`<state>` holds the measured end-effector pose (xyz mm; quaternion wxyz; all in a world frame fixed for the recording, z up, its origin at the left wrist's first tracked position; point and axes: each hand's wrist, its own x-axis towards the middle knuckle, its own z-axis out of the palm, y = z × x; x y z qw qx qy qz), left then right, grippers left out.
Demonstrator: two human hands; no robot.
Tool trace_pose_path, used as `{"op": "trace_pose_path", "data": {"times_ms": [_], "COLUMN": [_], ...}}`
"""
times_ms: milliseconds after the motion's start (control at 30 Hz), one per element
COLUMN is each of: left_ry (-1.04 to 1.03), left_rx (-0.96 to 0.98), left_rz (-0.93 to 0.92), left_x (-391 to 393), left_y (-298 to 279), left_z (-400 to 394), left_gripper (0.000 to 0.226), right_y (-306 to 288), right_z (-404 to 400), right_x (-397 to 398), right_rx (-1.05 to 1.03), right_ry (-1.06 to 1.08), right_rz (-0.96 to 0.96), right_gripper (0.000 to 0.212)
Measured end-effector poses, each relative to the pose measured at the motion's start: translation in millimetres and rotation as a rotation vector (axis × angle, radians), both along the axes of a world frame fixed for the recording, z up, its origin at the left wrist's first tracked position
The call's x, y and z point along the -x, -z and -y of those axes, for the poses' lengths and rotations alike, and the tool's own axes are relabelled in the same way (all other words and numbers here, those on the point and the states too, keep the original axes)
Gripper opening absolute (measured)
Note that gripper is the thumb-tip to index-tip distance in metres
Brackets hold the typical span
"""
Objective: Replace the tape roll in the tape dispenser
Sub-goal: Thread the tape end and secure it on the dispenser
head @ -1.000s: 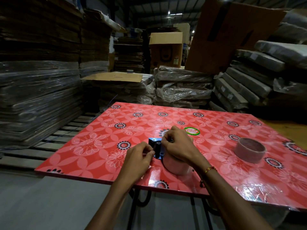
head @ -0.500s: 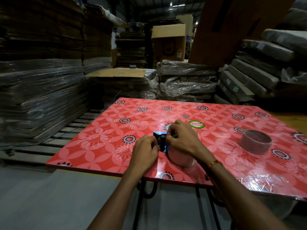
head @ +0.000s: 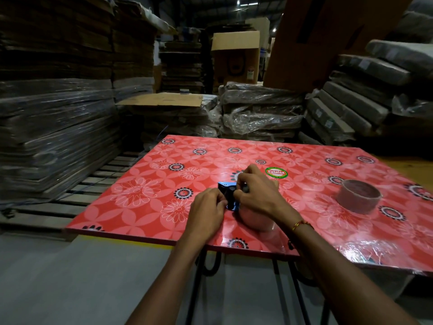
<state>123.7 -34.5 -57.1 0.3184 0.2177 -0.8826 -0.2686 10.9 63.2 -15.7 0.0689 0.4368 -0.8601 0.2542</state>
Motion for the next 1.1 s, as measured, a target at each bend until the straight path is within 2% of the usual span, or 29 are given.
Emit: {"op": "trace_pose_path", "data": {"times_ms": [100, 233, 300, 433, 700, 867, 1000, 1100], "left_ry": [-0.024, -0.049, -0.062, -0.067, -0.044, -0.079, -0.128, -0.152], "left_rx": [0.055, 0.220, 0.253, 0.232, 0.141, 0.035, 0.062, 0.099], "left_rz": [0.018, 0.051, 0.052, 0.053, 0.029, -0.030, -0.035, -0.007], "left_x": [2, 2, 2, 1, 5, 9, 10, 15], "left_y": [0, 6, 5, 1, 5, 5, 4, 5], "left_z": [-2, -8, -11, -12, -9, -3, -7, -8], "left_gripper": [0.013, 0.014, 0.018, 0.018, 0.002, 0.019, 0.003, 0.011], "right_y": [-5, -6, -4, -1, 3, -1, -1, -2], "right_z": [2, 3, 2, 1, 0, -1, -4, -5], "right_x": [-3, -4, -4, -2, 2, 1, 0, 0], "right_rx": [-0.012, 0.016, 0.025, 0.053, 0.073, 0.010, -0.013, -0.005], "right_ry": [0.039, 0.099, 0.105, 0.072, 0.062, -0.008, -0.048, -0.060], "right_rz": [-0.042, -0.085, -0.089, -0.080, -0.101, -0.039, -0.035, -0.029], "right_gripper": [0.008, 0.005, 0.011, 0.008, 0.003, 0.007, 0.005, 0.007]}}
